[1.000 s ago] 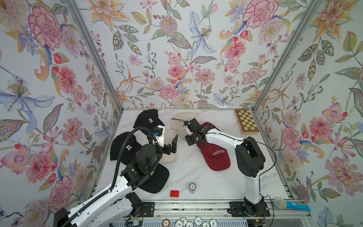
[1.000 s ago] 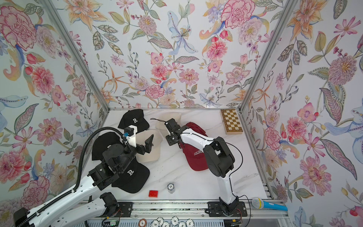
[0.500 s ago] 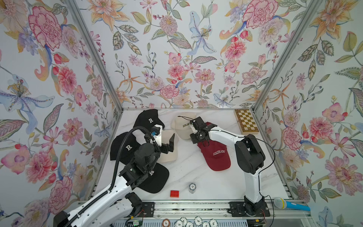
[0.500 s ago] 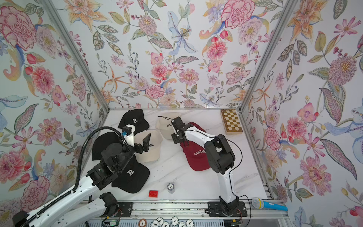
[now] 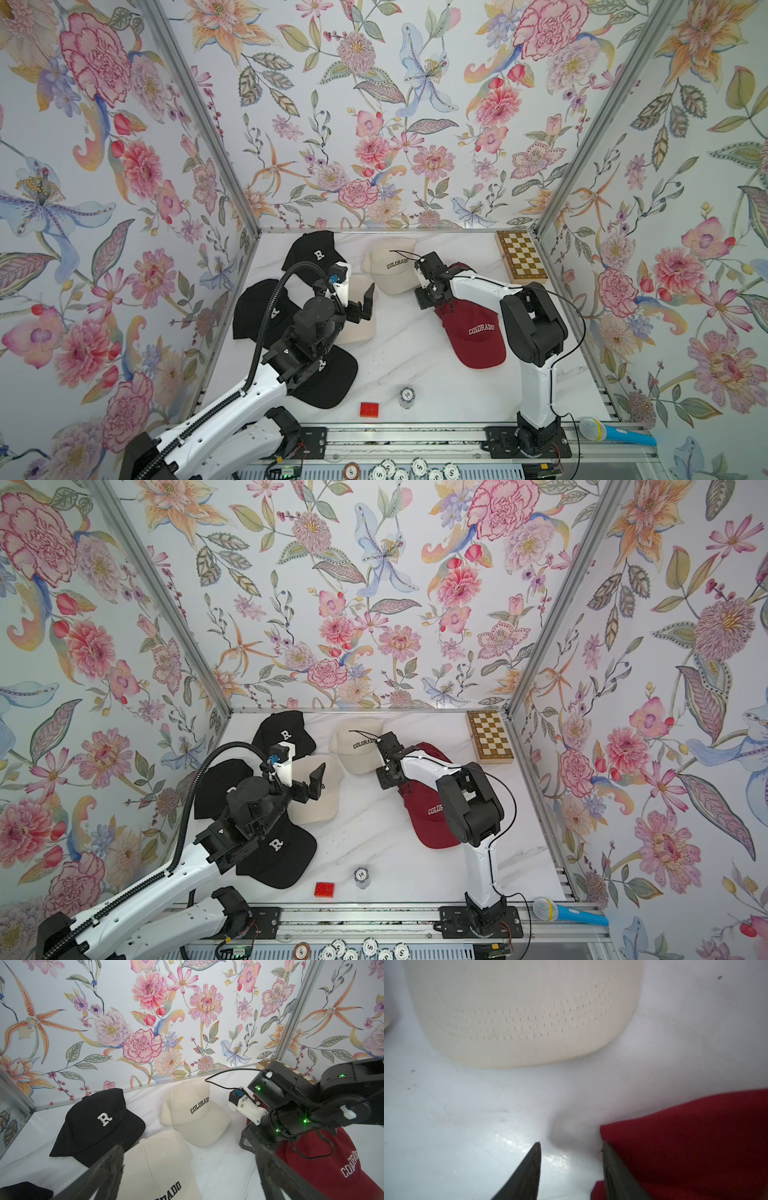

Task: Stack the baseball caps by color
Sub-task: Move the baseball cap to the center of the board, then pick up the baseball cap from the center of the board.

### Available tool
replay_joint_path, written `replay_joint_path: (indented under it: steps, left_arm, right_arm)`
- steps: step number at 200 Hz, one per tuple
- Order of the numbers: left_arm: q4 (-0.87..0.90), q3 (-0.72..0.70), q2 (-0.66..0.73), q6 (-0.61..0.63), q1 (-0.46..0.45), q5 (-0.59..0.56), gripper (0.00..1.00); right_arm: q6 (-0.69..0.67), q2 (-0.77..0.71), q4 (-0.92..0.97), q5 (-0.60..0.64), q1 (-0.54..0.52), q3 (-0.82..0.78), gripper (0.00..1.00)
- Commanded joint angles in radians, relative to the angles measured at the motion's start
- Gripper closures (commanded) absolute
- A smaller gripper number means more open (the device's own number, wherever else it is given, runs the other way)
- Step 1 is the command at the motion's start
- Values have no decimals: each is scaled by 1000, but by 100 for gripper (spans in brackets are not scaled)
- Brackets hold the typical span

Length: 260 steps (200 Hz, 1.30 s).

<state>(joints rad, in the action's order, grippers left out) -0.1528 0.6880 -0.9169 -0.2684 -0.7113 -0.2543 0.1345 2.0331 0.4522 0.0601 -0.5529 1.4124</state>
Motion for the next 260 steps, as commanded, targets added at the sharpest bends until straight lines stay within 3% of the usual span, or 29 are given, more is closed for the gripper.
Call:
replay_joint_path:
  steps: [1,37,90,154,243,260]
  left_arm:
    - [-40,35,-12,17,13,26,0]
    - [-54,42,-39,14,12,39,0]
    - [-54,59,-63,5,12,53,0]
    - [0,59,-51,-33,13,34,0]
    - [156,25,-81,-262,13,-56,0]
    - [197,44,-120,-284,13,-68,0]
  right_arm:
    - [-15,-58,1,3,20,-44,50]
    - [-22,-90,-9,-15,33,-69,48]
    - [-16,-174,8,-66,10,-21,25]
    - [9,-228,78,-74,-22,102,23]
    - [70,-348,135,-103,-53,99,14]
    - [82,-374,137,-103,-53,78,6]
